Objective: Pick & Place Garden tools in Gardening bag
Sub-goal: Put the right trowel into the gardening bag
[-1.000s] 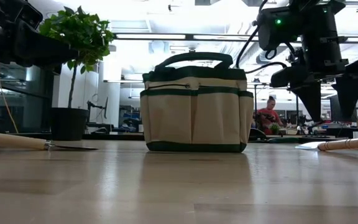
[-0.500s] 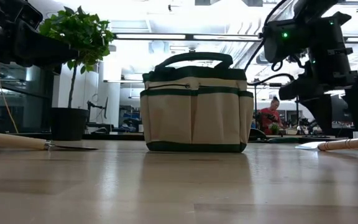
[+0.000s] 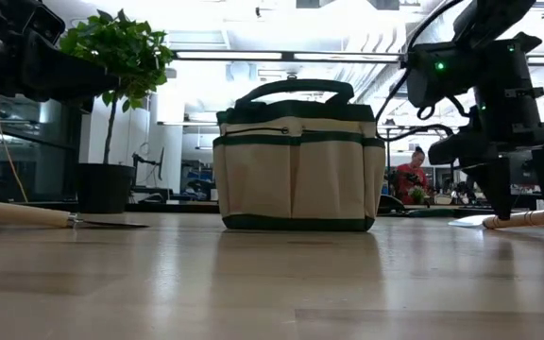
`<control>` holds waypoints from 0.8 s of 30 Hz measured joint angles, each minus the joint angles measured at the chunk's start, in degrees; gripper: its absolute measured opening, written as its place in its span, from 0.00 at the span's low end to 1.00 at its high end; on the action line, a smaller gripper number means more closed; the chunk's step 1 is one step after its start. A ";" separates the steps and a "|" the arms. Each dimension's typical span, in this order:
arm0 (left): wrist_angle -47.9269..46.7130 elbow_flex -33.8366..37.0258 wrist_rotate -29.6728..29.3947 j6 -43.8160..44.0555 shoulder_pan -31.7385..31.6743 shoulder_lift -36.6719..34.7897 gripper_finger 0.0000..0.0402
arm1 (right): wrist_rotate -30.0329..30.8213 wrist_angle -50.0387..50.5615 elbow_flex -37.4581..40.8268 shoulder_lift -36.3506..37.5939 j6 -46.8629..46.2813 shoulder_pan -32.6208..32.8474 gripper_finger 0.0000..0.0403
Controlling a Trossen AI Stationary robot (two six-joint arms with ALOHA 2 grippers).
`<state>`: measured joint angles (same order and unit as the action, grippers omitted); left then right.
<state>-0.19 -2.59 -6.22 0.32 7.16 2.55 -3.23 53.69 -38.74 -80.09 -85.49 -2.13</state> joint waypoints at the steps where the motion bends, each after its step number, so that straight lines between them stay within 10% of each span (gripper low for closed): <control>1: 0.00 0.00 0.00 0.00 -0.02 0.00 0.33 | -0.02 -0.60 0.39 0.00 0.00 0.00 0.70; 24: 0.00 0.00 0.00 -0.02 -0.02 0.00 0.33 | -1.46 -3.83 3.13 0.02 0.20 0.00 0.43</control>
<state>-0.19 -2.59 -6.22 0.30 7.14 2.55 -4.69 49.85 -35.62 -80.07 -85.30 -2.13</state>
